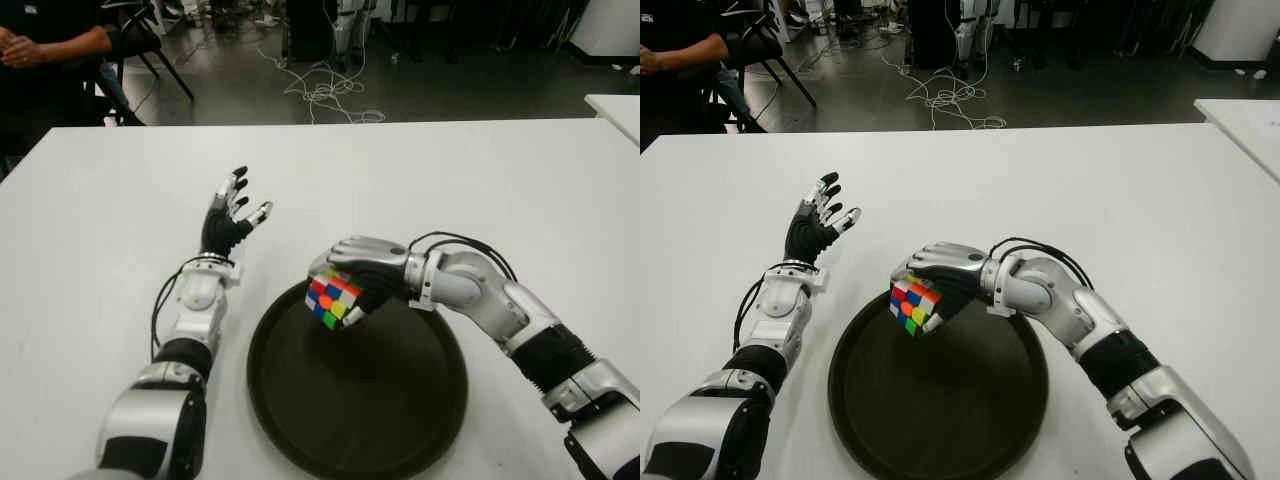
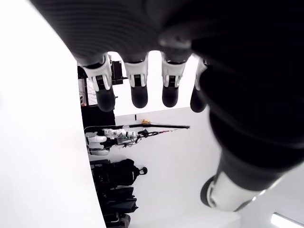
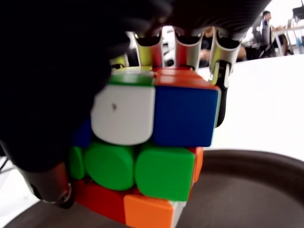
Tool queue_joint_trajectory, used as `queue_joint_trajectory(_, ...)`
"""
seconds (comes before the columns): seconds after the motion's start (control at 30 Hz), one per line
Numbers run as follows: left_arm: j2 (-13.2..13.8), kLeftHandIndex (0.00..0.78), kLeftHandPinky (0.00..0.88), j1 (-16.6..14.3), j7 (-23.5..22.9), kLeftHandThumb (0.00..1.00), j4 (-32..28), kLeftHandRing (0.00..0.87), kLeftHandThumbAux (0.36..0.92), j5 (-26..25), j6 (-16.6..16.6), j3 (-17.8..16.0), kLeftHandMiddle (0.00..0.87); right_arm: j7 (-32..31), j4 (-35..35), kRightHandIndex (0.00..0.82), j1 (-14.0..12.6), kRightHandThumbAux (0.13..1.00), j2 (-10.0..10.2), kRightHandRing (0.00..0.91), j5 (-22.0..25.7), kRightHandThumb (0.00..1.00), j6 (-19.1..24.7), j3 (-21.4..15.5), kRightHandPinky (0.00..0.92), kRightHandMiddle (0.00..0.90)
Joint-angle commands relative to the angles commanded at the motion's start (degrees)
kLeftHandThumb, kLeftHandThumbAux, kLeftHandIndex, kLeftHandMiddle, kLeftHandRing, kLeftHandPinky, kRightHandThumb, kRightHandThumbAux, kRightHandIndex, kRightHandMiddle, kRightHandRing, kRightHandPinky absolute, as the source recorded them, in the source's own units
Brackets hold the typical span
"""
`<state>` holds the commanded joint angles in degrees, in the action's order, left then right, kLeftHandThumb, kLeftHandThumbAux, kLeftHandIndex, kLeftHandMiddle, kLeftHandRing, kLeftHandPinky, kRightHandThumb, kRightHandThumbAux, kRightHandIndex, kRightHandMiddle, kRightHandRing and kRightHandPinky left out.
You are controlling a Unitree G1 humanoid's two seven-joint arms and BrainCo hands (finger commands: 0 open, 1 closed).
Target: Pick up the Rubik's Cube and put it in the plate
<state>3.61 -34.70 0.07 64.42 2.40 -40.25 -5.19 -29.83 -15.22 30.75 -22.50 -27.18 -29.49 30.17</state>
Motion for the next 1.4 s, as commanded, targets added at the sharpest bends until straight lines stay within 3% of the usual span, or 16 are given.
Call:
queue_joint_trajectory(0.27,-0.11,0.033,0.0,0.0,-0.17,0.0,0.12,0.021,0.791,-0.19,-0.35,-0.26,0.058,-1.74,2.15,0.36,-0.62,0.703,-0.1,0.468,-0.34,0.822,2.34,-0.55,0.47,0.501)
queue_joint_trajectory(0.47,-0.04,0.031,0.0,-0.18,-0.55,0.0,0.49,0.022,0.788,-0.33,0.02,-0.38,0.056,-1.33,2.3,0.397,-1.0,0.697,-0.09,0.411,-0.74,0.827,2.83,-0.64,0.406,0.464)
queue_joint_trajectory(0.83,-0.19,0.033,0.0,-0.38,0.28,0.0,0.64,0.022,0.763,-0.04,0.01,-0.38,0.065,3.7,-0.31,0.398,-2.15,0.696,1.02,0.365,-0.73,0.828,-0.62,-1.51,0.338,0.461)
queue_joint_trajectory(0.93,-0.19,0.033,0.0,-0.34,0.21,0.0,0.58,0.024,0.767,-0.07,-0.23,-0.36,0.065,3.23,-1.0,0.403,-2.05,0.697,1.14,0.315,0.05,0.827,-1.62,-1.25,0.302,0.447)
queue_joint_trajectory(1.0,-0.22,0.033,0.0,-0.23,0.04,0.0,0.37,0.021,0.773,-0.15,-0.43,-0.36,0.063,0.84,-1.09,0.399,-1.76,0.722,0.98,0.222,1.5,0.747,-1.61,-0.87,0.209,0.293)
queue_joint_trajectory(1.03,-0.23,0.033,0.0,-0.18,-0.03,0.0,0.27,0.02,0.775,-0.19,-0.5,-0.36,0.062,-0.74,-1.07,0.398,-1.55,0.727,0.89,0.199,2.36,0.73,-1.28,-0.66,0.185,0.258)
queue_joint_trajectory(1.07,-0.24,0.032,0.0,-0.15,-0.07,0.0,0.22,0.019,0.781,-0.21,-0.53,-0.36,0.061,-1.73,-1.06,0.264,-1.42,0.768,0.85,0.139,2.88,0.473,-1.05,-0.57,0.127,0.181)
queue_joint_trajectory(1.1,-0.25,0.032,0.0,-0.15,-0.12,0.0,0.2,0.018,0.785,-0.24,-0.49,-0.37,0.061,-3.35,-0.96,0.177,-1.25,0.796,0.79,0.1,3.68,0.303,-0.45,-0.4,0.089,0.131)
queue_joint_trajectory(1.13,-0.26,0.032,0.0,-0.15,-0.14,0.0,0.18,0.019,0.787,-0.26,-0.47,-0.38,0.061,-4.53,-0.85,0.113,-1.16,0.807,0.75,0.064,4.25,0.193,-0.03,-0.33,0.056,0.084)
queue_joint_trajectory(1.23,-0.31,0.033,0.0,-0.16,-0.21,0.0,0.17,0.022,0.787,-0.41,-0.21,-0.48,0.063,-8.41,-0.44,0.037,-1.12,0.807,0.89,0.02,5.71,0.063,1.99,0.07,0.018,0.027)
queue_joint_trajectory(1.4,-0.45,0.025,0.0,-0.2,-0.7,0.0,0.15,0.014,0.788,-0.89,0.0,-0.73,0.054,-13.15,0.06,0.006,-0.51,0.758,1.03,0.003,6.45,0.01,5.48,0.47,0.002,0.004)
